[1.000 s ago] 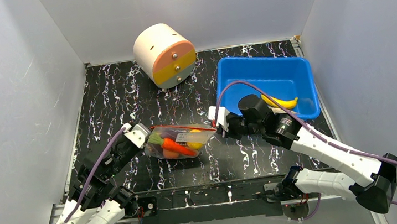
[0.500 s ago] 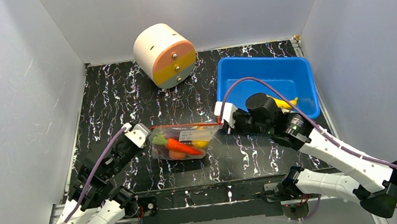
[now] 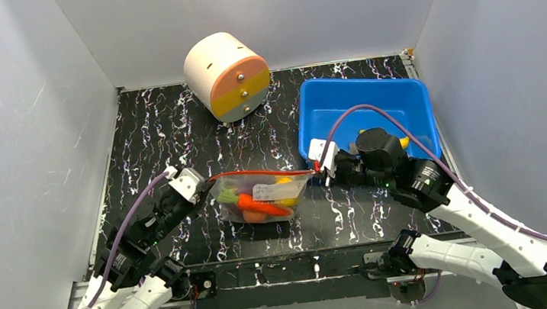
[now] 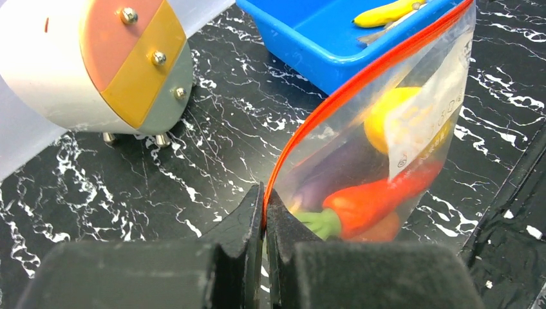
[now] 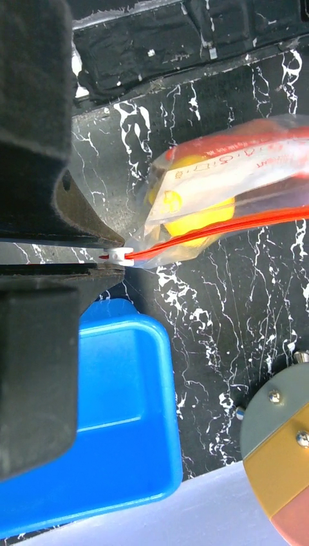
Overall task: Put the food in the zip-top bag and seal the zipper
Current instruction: Zip the zipper food storage bag at the center of the board, then place the zipper food storage bag at the center of the board.
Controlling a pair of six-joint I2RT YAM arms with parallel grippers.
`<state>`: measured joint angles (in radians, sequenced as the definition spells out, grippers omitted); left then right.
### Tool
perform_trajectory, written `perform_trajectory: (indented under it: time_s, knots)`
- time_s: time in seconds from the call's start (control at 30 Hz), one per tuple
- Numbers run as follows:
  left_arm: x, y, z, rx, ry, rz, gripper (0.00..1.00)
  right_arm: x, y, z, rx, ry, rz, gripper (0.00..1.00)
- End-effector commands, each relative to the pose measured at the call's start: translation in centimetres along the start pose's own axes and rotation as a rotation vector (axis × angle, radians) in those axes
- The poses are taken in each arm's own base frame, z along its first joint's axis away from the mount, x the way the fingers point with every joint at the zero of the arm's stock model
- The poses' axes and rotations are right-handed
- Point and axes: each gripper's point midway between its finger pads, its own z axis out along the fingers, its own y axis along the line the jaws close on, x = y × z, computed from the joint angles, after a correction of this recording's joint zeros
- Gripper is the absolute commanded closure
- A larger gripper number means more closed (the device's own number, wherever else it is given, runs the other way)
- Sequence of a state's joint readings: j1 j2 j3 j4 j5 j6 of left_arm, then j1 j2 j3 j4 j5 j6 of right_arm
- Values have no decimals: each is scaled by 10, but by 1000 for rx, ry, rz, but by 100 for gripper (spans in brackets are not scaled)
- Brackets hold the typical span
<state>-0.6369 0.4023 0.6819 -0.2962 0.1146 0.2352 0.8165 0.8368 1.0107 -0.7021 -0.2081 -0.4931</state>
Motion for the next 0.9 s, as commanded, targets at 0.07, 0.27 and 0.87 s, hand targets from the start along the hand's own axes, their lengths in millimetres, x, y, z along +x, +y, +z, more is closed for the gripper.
perform_trajectory:
  time_s: [0.07,0.27,0.87]
  knots:
    - [6,15,5,-104,69,-126,100,-25,-33,25,93,-62,-81,100]
    - [32,34,16,-235,140,-159,100,-31,-68,76,147,-62,-151,99]
    - [74,74,50,-486,301,-212,100,-67,-129,89,287,-171,155,23]
